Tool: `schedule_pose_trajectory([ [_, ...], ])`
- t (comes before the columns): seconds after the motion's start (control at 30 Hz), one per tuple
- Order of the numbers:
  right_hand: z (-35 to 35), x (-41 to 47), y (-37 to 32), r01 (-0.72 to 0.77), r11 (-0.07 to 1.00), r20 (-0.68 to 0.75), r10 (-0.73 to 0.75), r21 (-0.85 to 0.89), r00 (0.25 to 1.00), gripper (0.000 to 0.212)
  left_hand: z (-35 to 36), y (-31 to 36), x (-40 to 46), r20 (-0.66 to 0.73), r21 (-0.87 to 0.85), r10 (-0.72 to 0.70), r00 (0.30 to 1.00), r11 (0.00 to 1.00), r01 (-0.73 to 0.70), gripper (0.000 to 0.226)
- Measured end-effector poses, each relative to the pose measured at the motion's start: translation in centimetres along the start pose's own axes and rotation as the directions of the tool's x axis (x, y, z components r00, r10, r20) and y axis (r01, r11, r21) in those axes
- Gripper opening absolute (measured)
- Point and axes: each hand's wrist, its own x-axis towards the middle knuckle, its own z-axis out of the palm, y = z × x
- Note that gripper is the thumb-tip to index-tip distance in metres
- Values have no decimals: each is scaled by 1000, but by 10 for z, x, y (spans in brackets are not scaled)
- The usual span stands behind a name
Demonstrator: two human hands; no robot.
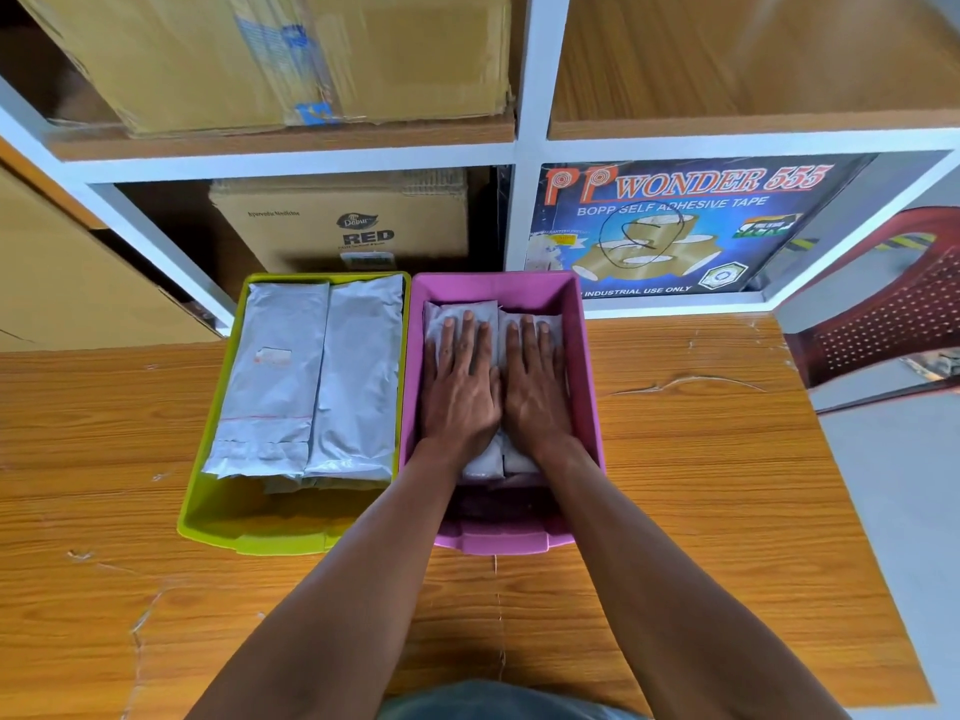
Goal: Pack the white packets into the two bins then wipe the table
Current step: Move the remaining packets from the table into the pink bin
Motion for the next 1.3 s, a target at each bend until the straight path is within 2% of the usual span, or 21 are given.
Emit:
schedule_pose_trajectory([
  [0.4,-1,0,-2,3,993,-39,-8,-116,999,65,5,-1,-2,-33,-68,39,999,997,-41,62],
  [0.5,-2,1,-3,-5,994,-11,4,-112,1000,65,3,-1,-2,9,-55,34,999,998,-34,63],
  [0.67,-16,1,-6,-51,998,118,55,-33,992,64,-10,2,2,123,-63,-7,992,998,15,65],
  [0.77,-33,-1,-16,-37,999,98,35,22,995,67,-30,8,5,166,-63,-12,986,998,23,64],
  [0.83,-48,-7,-24,-28,999,81,26,20,996,67,-48,12,1,147,-70,-17,989,997,28,63],
  [1.03,-88,-33,-61,-52,998,-45,51,-31,998,48,-94,11,-30,-4,-90,-41,999,995,40,56],
  [1.2,-93,-45,-101,34,999,-136,-35,-3,990,39,-130,-10,-67,-122,-44,-94,988,995,89,49],
  [1.3,-89,-56,-137,111,994,-137,-108,12,985,39,-144,-36,-101,-184,5,-162,970,986,165,44],
])
